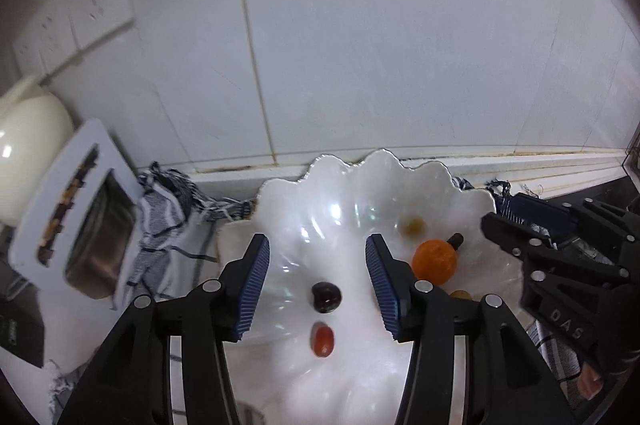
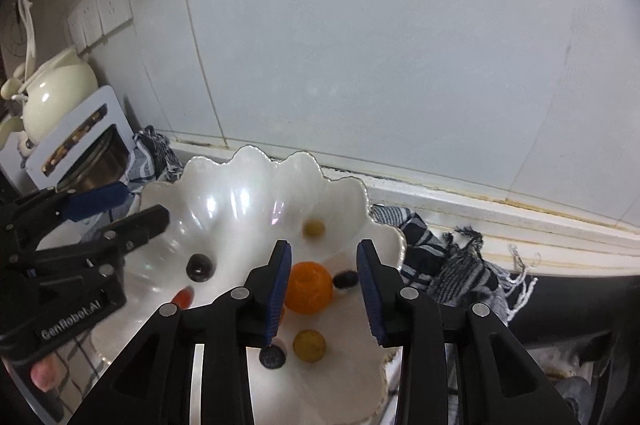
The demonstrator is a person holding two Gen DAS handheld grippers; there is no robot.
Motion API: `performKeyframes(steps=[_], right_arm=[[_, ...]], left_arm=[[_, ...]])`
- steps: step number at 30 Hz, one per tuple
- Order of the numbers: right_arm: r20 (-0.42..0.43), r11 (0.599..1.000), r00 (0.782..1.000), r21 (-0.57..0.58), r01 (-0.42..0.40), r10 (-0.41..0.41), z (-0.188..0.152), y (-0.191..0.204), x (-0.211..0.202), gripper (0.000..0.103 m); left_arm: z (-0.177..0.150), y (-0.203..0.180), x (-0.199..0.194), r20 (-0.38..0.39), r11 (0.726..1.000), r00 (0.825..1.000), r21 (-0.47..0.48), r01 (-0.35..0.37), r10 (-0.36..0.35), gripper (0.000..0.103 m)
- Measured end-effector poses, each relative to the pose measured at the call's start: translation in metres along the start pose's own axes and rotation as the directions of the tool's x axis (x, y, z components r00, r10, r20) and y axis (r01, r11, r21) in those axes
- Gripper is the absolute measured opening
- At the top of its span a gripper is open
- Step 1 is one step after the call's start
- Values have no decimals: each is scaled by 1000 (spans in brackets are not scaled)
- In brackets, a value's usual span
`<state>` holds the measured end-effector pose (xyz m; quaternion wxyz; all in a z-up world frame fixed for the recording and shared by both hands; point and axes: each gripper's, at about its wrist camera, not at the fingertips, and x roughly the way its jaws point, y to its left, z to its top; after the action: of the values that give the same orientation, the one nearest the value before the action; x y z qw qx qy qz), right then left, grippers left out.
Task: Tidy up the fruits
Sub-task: 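Withdraw both open tools from the bowl back over the cloth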
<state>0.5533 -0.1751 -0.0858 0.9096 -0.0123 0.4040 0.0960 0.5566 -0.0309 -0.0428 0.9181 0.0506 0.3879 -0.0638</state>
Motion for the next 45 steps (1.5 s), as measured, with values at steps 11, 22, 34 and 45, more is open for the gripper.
performKeyframes(steps=[11,22,34,45], right_arm=[[121,999,992,-24,-21,24,-16,4,-71,36],[209,998,977,-53,-31,41,-40,7,-135,36],[242,995,967,-76,-61,78,-74,4,-181,36],[251,993,964,-94,-70,92,-105,14,-204,36]], left_arm=[[-16,-13,-72,129,999,991,22,-37,34,60],[-43,-25,-133,202,1000,979,14,-22,19,61],[-83,-44,-185,254,999,966,3,-37,36,63],[-120,-44,-207,252,1000,967,-2,-25,25,63]])
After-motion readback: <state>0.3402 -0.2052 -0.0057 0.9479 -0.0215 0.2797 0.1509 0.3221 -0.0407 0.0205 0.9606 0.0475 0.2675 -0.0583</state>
